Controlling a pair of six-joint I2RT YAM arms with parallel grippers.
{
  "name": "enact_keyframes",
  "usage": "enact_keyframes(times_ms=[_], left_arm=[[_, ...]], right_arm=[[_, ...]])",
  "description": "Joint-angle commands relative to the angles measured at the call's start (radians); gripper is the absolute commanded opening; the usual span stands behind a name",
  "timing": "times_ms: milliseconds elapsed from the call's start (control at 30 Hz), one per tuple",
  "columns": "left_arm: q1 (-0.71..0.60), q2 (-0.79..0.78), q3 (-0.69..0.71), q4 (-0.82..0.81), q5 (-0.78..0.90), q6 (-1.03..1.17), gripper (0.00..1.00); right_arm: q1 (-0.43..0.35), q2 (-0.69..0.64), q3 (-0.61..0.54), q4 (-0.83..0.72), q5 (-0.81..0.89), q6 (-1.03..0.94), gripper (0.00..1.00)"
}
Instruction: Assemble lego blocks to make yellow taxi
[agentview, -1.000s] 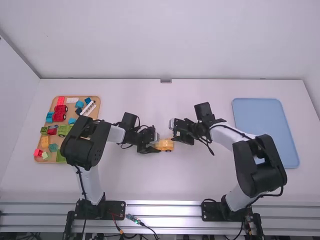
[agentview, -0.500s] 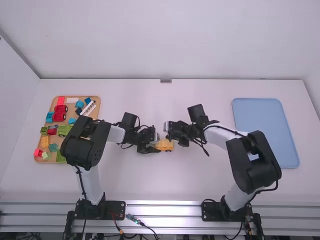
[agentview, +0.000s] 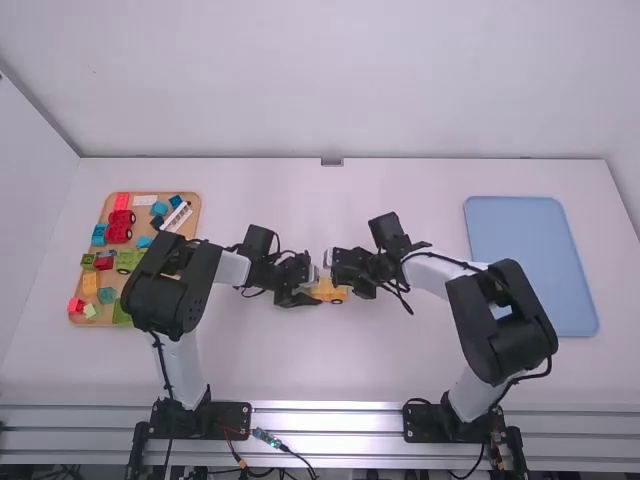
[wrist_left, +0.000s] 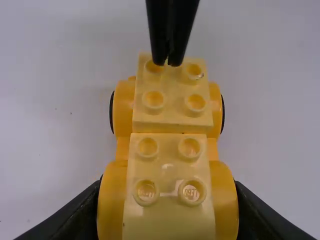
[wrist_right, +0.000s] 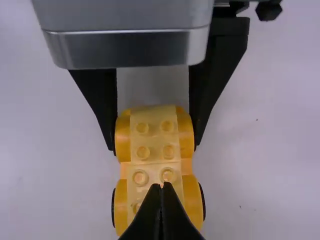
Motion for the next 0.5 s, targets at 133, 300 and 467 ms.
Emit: enact_keyframes(times_ms=[133,300,467], left_arm=[[-0.005,0.010,0.004,-0.008,0.003,0.005,0.44],[-0.005,0.010,0.004,-0.006,0.001,-0.013,0.44],[-0.005,0.010,0.004,-0.003,0.003,-0.010,0.44]], right_arm=[[0.000,0.086,-0.005,0.056,0.013,0.063,0.00],[0.000,0.102,-0.005,0.038,0.026,0.055,0.00],[0.000,0.100,-0.005,0.038,0.015,0.056,0.00]])
